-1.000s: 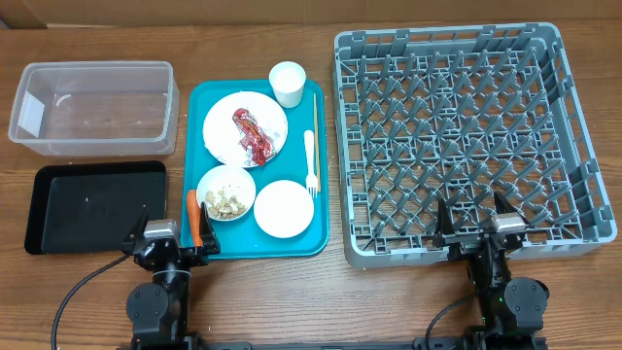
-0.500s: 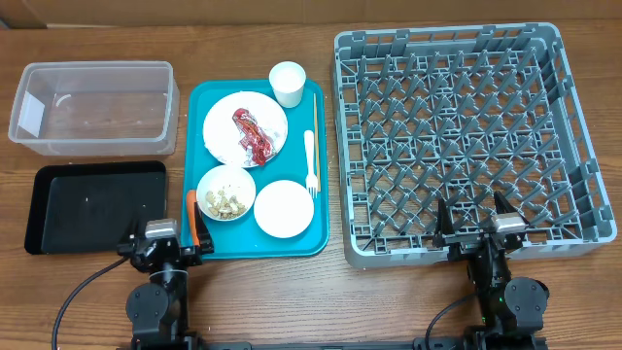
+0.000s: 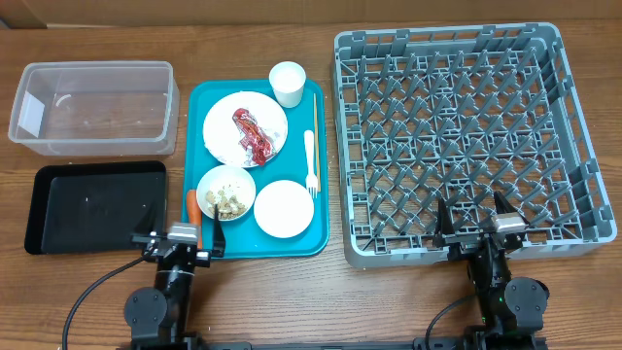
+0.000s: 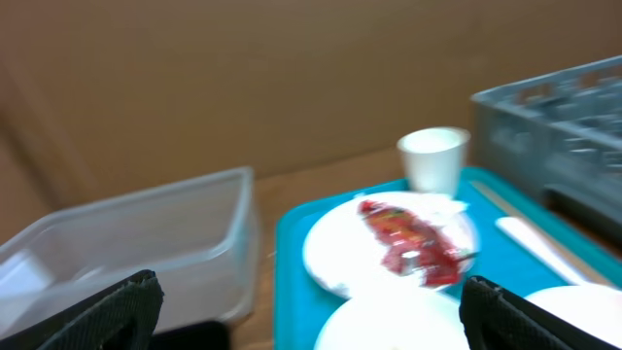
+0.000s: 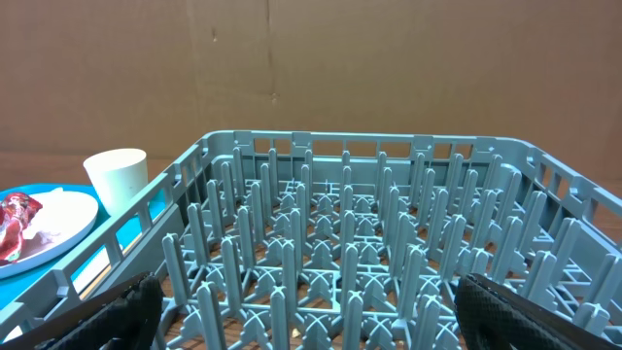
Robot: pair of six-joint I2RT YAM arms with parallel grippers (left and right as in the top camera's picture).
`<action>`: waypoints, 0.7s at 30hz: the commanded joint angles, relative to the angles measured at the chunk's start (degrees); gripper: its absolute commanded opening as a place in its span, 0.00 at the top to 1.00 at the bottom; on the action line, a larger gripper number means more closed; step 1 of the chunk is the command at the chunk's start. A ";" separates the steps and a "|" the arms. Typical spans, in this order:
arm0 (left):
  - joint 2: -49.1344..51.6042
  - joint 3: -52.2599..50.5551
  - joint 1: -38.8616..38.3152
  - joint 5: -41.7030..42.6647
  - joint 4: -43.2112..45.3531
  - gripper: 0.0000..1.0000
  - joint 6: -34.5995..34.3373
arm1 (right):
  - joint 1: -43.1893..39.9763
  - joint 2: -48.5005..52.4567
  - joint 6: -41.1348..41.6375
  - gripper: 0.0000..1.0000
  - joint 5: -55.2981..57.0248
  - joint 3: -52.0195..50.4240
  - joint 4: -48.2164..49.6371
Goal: Sort waste into correct bins and load items into the dishwasher rack
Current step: 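Lift the left gripper from rest toward the teal food tray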
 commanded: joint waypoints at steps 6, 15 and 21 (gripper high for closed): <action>-0.15 -0.20 0.26 13.14 2.54 0.00 -0.44 | -0.28 -0.48 -0.22 0.00 -0.11 -0.59 0.15; -0.15 -0.20 0.28 15.98 2.73 0.00 -0.66 | -0.28 -0.48 -0.22 0.00 -0.11 -0.59 0.15; -0.13 5.35 0.26 20.92 3.65 0.00 -11.45 | -0.28 -0.48 -0.22 0.00 -0.11 -0.59 0.15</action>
